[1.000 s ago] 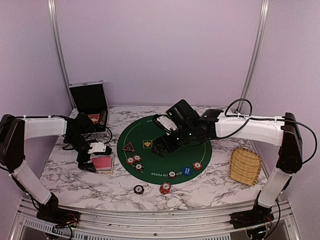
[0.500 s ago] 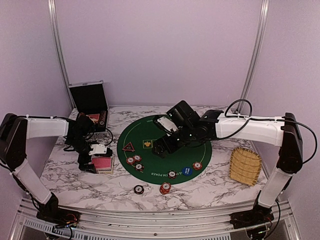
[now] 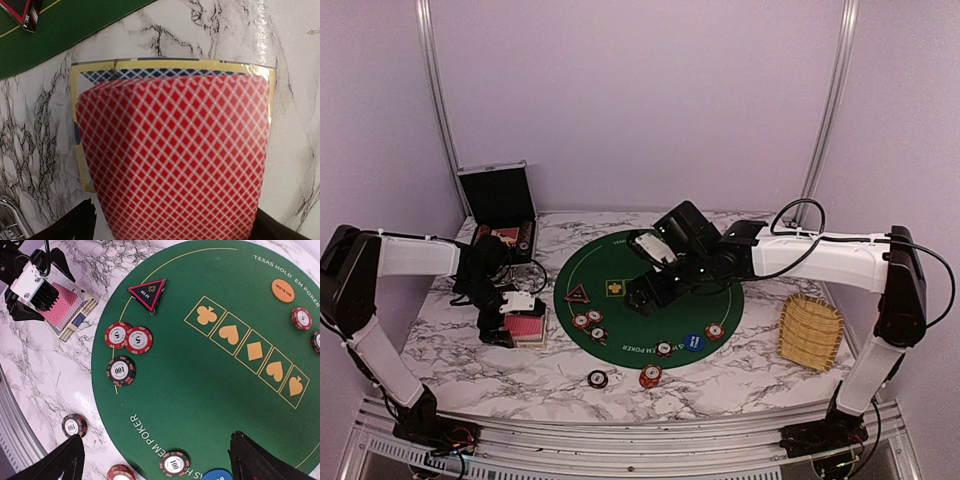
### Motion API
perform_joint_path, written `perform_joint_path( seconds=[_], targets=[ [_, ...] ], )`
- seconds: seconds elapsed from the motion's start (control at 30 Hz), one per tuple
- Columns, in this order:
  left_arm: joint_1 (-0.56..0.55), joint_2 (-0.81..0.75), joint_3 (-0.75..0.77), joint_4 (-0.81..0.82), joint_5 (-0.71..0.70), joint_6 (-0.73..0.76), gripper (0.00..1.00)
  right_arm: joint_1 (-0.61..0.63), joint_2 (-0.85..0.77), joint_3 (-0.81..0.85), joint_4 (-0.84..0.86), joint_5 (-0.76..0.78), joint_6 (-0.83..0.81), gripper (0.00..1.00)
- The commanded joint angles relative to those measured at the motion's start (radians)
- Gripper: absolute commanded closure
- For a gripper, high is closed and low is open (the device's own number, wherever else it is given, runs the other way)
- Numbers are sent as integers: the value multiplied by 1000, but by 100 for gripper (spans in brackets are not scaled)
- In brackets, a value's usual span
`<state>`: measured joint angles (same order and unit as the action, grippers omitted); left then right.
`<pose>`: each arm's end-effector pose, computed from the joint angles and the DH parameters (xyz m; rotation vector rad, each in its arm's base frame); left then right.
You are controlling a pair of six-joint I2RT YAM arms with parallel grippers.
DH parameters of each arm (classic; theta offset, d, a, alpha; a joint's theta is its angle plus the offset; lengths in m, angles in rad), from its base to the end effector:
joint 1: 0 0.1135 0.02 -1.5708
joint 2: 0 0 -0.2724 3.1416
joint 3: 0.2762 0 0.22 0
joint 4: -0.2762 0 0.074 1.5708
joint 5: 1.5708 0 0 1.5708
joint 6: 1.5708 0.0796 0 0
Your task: Distribute texas hold em gaming equipment
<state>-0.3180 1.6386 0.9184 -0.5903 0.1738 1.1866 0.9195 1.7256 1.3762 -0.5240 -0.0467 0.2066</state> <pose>0.2582 -0.0995 0.1435 1.9590 2.0459 -0.0679 0.2274 0.3045 0.2489 -0.9004 2.3568 0.5394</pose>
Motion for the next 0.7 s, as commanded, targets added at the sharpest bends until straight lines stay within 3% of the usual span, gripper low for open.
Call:
perform_joint_path(
  seconds=[0.0, 0.3, 0.53, 0.67],
  targets=[
    [-4, 15, -14, 10, -1, -2, 1, -7, -34, 1, 23, -12, 5, 1],
    [-9, 18, -22, 8, -7, -3, 3, -7, -34, 0, 21, -9, 5, 1],
    [-18, 7, -33, 9, -1, -14, 22, -8, -25, 6, 20, -12, 1, 1],
    [-20, 4, -33, 7, -6, -16, 37, -8, -18, 7, 28, -24, 2, 1]
  ],
)
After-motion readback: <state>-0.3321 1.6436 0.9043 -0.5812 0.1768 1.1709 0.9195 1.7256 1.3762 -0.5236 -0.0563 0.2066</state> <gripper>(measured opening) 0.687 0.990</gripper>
